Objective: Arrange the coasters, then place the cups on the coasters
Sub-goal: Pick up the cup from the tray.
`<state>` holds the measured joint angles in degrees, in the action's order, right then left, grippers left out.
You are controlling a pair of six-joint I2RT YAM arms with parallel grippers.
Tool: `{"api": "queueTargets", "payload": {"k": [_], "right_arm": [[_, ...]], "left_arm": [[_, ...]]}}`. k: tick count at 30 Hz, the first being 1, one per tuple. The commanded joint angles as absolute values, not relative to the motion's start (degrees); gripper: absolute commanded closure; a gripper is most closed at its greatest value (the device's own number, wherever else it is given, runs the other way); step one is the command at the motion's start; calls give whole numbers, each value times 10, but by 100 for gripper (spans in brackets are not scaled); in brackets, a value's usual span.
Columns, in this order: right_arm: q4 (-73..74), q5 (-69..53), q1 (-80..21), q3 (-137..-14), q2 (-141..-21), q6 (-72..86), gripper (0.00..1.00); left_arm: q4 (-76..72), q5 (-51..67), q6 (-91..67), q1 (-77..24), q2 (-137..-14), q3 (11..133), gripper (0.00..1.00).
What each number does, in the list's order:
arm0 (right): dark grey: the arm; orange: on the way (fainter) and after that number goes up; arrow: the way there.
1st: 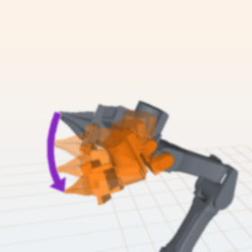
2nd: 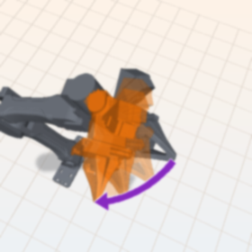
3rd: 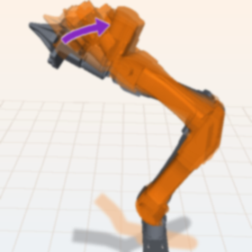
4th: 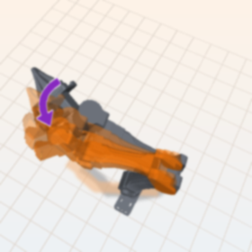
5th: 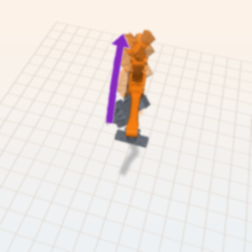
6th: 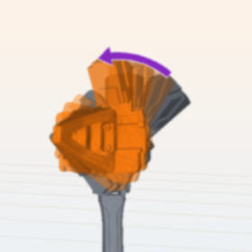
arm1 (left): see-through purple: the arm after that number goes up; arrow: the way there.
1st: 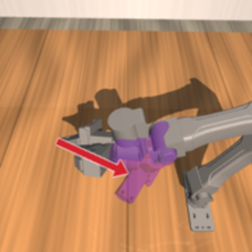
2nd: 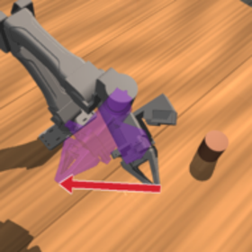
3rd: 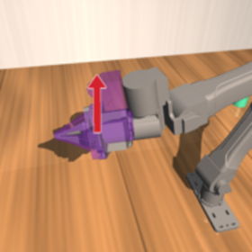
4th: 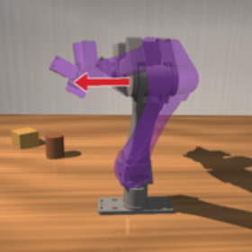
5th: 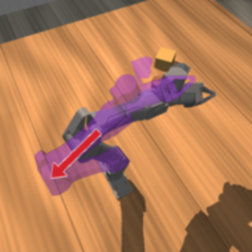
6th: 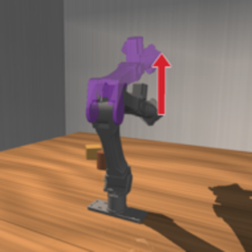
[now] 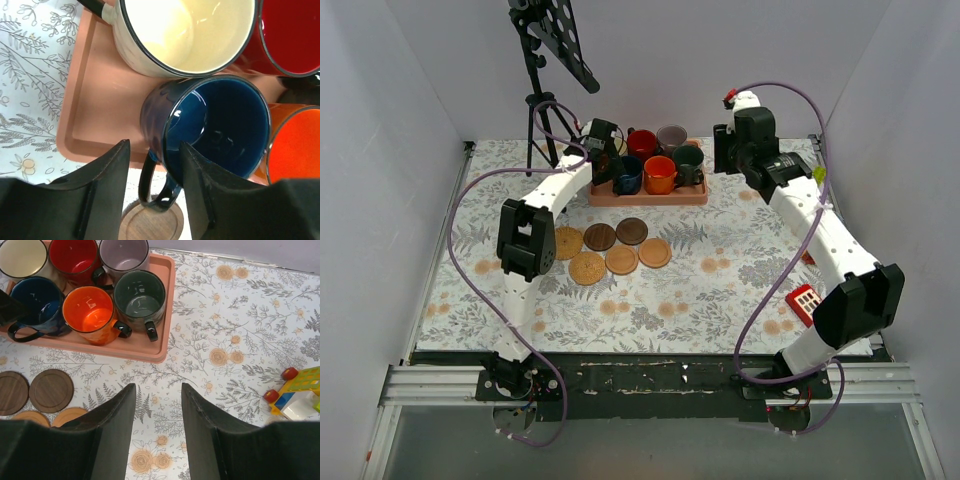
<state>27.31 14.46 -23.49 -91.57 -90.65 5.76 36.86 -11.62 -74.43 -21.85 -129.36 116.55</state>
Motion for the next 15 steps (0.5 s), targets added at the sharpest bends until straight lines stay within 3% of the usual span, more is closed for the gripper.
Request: {"api": "queueTargets", "payload": {"k": [1, 15], "right_arm": [[263, 146, -221, -912, -867, 47, 51], [253, 144, -216, -896, -855, 47, 52]], "left_arm": [[380, -123, -744, -215, -1300, 1192, 61], [376, -127, -730, -215, -1294, 1190, 91]]}}
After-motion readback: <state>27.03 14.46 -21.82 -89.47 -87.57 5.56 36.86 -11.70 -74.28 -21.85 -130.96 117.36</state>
